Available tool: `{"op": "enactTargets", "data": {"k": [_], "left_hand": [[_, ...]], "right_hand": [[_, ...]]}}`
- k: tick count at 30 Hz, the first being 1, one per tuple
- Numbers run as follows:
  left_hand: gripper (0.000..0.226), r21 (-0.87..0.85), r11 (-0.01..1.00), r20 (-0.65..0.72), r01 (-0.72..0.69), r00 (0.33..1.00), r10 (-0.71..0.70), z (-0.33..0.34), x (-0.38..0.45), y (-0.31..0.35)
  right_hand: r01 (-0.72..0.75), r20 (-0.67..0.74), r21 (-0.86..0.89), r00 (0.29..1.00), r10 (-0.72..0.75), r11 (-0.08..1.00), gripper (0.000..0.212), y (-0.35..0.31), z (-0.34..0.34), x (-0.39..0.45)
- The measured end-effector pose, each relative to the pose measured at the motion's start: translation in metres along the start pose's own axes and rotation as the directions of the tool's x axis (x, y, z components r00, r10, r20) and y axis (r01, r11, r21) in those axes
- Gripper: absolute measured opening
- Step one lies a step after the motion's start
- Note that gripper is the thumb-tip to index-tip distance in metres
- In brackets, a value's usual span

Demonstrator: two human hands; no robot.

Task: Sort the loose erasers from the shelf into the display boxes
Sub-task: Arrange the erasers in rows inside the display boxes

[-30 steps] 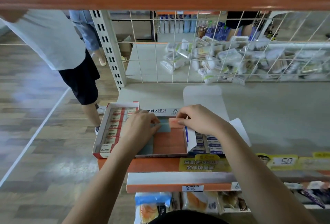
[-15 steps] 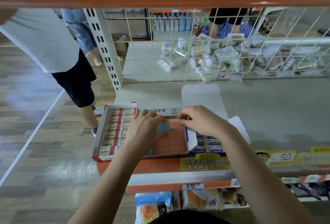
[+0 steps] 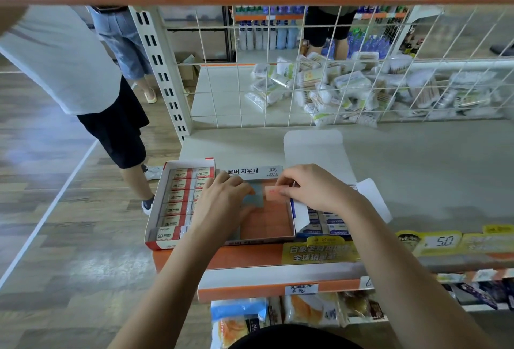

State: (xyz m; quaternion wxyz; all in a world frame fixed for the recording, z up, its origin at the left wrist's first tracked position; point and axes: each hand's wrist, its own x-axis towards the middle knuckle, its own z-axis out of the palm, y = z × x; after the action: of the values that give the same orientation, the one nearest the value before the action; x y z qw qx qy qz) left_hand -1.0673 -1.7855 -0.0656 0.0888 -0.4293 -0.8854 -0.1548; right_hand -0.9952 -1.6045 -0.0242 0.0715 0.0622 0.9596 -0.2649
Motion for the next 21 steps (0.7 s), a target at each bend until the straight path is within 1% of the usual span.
{"op": "enactTargets", "data": {"k": [5,8,12,14,15,16,18,19,21], "left_hand": [[0.026,0.017,1.000,-0.021,-0.019,1.000,0.019,-0.001,-0.002,0.001],[0.027,0.019,1.000,-0.030,0.011,0.999,-0.010,0.000,-0.004,0.002],[0.025,-0.035,0.998,-0.060,0.047,0.997,-0.049,-0.002,-0.009,0.005],[0.018,-0.078,0.996,-0.070,0.037,0.997,-0.042,-0.007,-0.016,0.008],[0.013,-0.094,0.995,-0.057,0.017,0.998,-0.022,-0.012,-0.020,0.010],[0.014,-0.120,0.993,-0.018,0.001,1.000,-0.003,-0.016,-0.024,0.014],[0.022,-0.175,0.985,0.107,-0.004,0.994,0.024,-0.021,-0.032,0.021],[0.025,-0.183,0.983,0.144,-0.012,0.989,0.038,-0.020,-0.036,0.023],[0.024,-0.192,0.981,0.168,-0.013,0.985,0.046,-0.019,-0.039,0.025]], "right_hand": [[0.000,0.001,0.000,1.000,0.000,1.000,0.024,-0.001,0.000,-0.001],[-0.003,0.004,-0.006,1.000,0.003,1.000,0.024,-0.001,0.000,-0.001],[-0.009,0.016,-0.026,1.000,0.010,1.000,0.022,-0.003,0.001,-0.001],[-0.014,0.033,-0.041,0.999,0.016,0.999,0.021,-0.006,0.002,0.000],[-0.013,0.035,-0.047,0.999,0.015,0.999,0.020,-0.007,0.004,0.001],[-0.013,0.032,-0.053,0.999,0.015,0.998,0.018,-0.007,0.005,0.001],[-0.016,0.022,-0.062,1.000,0.017,0.998,0.016,-0.008,0.007,0.001],[-0.016,0.016,-0.066,1.000,0.017,0.998,0.016,-0.009,0.008,0.001],[-0.011,-0.001,-0.070,1.000,0.011,0.997,0.014,-0.009,0.009,0.000]]}}
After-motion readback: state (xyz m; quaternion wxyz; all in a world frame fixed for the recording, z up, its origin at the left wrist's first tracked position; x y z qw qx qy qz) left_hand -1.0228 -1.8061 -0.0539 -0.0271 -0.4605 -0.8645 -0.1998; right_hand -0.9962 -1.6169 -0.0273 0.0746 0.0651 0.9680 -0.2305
